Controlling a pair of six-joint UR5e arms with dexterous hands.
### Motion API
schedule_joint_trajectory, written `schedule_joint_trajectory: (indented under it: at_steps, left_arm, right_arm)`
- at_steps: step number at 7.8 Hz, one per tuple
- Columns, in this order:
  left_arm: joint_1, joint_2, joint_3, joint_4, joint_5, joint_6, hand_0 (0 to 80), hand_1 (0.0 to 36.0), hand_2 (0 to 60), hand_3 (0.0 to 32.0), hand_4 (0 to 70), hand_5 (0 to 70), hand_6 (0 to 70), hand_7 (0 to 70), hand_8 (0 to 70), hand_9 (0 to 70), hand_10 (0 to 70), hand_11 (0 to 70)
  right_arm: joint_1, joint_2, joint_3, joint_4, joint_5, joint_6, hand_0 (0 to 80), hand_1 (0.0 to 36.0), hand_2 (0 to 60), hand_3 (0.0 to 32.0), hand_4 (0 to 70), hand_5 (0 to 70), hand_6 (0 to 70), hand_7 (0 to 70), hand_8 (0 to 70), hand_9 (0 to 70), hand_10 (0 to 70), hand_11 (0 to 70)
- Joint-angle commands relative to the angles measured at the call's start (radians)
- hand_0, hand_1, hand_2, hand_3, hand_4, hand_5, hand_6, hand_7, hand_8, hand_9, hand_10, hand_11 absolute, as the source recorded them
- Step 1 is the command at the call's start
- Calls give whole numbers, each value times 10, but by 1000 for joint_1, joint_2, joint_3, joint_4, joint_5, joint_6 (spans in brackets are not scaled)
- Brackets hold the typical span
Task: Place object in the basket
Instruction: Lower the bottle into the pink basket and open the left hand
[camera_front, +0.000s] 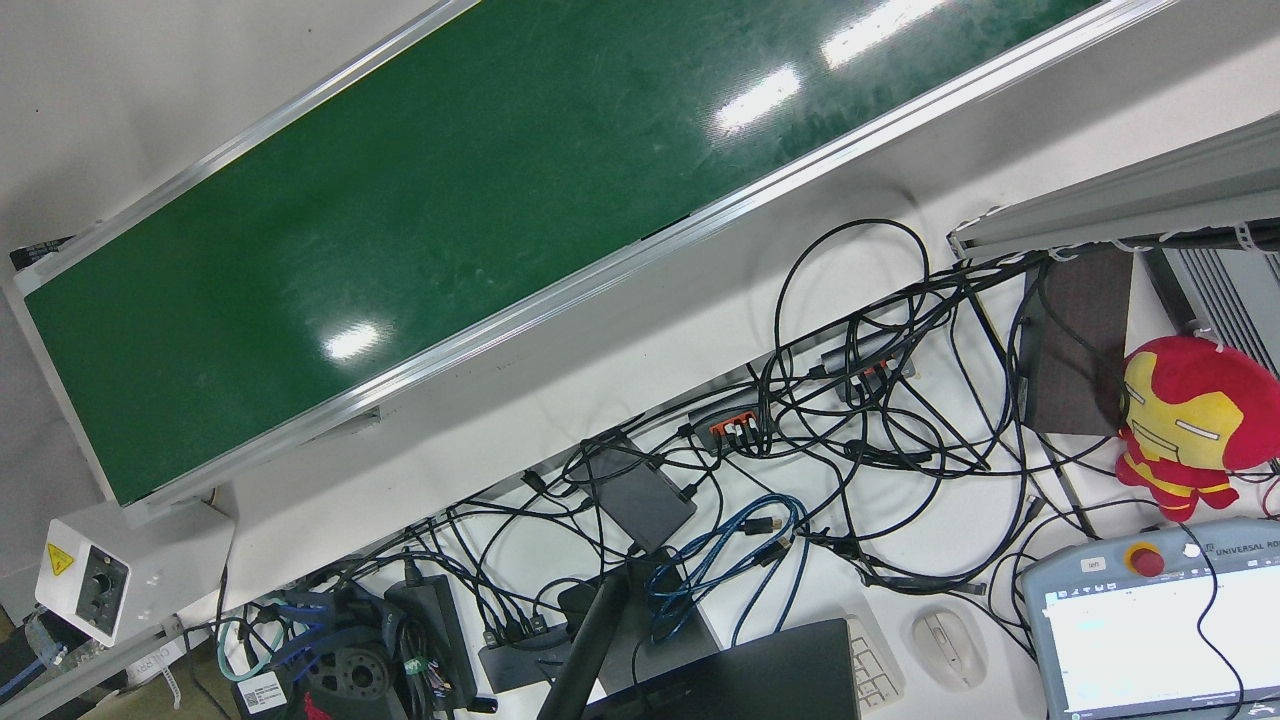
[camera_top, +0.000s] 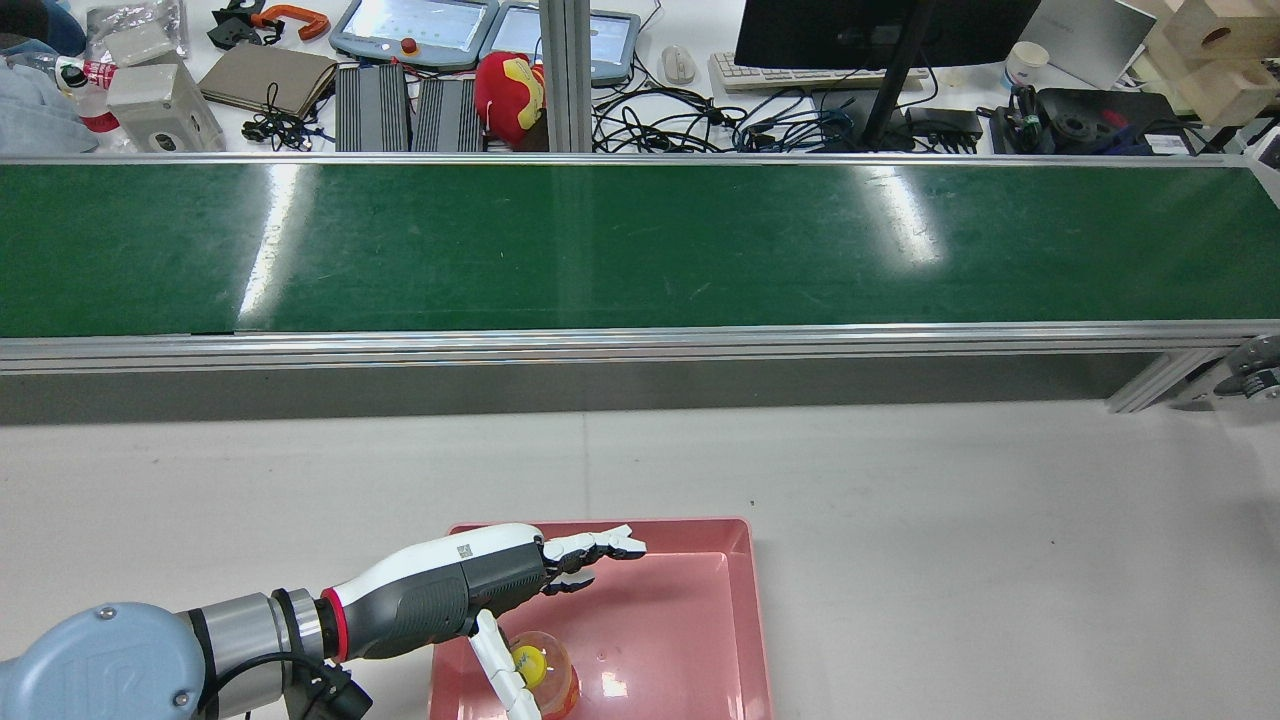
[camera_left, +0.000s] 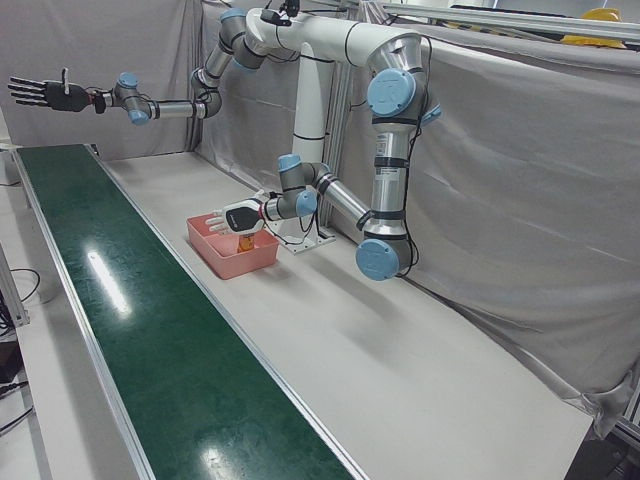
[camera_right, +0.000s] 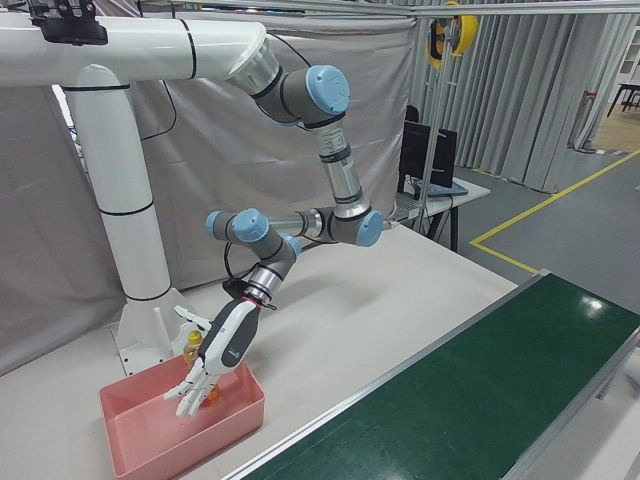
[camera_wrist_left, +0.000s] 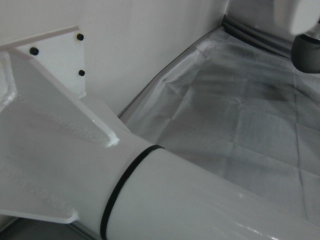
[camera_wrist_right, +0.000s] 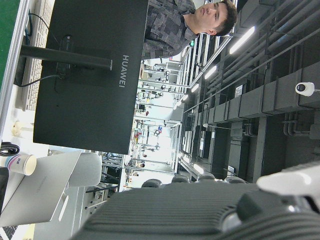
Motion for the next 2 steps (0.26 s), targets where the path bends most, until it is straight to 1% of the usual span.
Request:
schedule_joint_trajectory:
  at_steps: [1,2]
  left_arm:
    - [-90,7,-105,30,2,-4,602,73,0,0,32,172,0,25,0,0,37,76]
    - [-121,7,-153,63,2,-6,582,68,0,0,25,213,0,29,0,0,38,76]
  right_arm:
    - [0,0,2,-1,0,0,0,0,0,0,0,0,0,0,0,0,0,0]
    - [0,0,2,-1,0,0,0,0,0,0,0,0,0,0,0,0,0,0]
